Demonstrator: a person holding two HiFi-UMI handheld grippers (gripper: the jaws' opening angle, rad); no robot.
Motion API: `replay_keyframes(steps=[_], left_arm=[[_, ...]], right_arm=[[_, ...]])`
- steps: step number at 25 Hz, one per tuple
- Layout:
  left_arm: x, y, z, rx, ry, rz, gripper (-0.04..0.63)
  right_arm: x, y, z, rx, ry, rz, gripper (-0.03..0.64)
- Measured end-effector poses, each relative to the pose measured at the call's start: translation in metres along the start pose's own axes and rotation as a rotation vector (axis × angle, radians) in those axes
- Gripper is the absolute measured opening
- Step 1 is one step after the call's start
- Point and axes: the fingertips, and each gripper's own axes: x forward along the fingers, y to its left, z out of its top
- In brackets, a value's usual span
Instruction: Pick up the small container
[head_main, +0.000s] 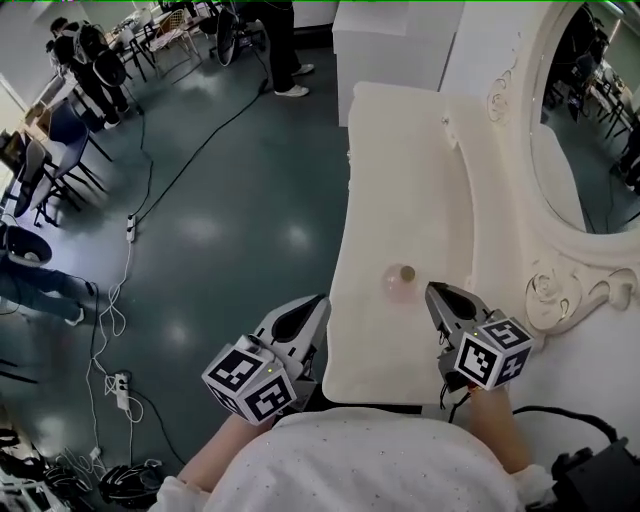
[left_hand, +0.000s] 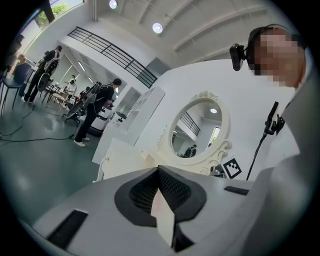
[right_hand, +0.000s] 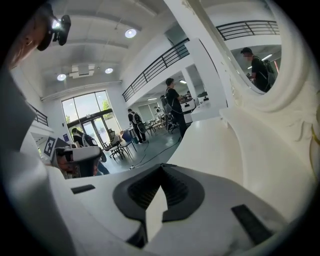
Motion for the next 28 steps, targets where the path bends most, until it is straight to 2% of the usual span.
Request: replay_keyframes(steps=[4,7,10,15,21,28], left_arm=[[0.002,0.014,-0.017,-0.022,0.073,-0.005,-0.003],[0.014,0.034,-0.023,-0.061,0.092,-0.017,-0.005],[0.033,0.042,-0.027,-0.091,0.129,-0.087,-0.005],[0.063,0.067,-0.03,-0.035,0.206,-0.213,-0.003],[0.086,0.076,-0.035,-0.03,0.276,-0.286,-0.005],[0.076,0.082,-0.067,-0.045,0.404,-0.331,-0.004]], right_arm=[[0.008,-0.006,-0.014,0.078,0.007,-0.03,0.002],[0.015,-0.011,-0.021,0.151,0.003,-0.056,0.002],[0.015,-0.016,-0.026,0.225,-0.013,-0.107,0.002],[0.018,-0.021,-0.041,0.315,-0.053,-0.257,0.002],[0.014,-0.019,-0.043,0.297,-0.131,-0.381,0.003],[0.032,-0.017,-0.037,0.302,-0.257,-0.381,0.003]])
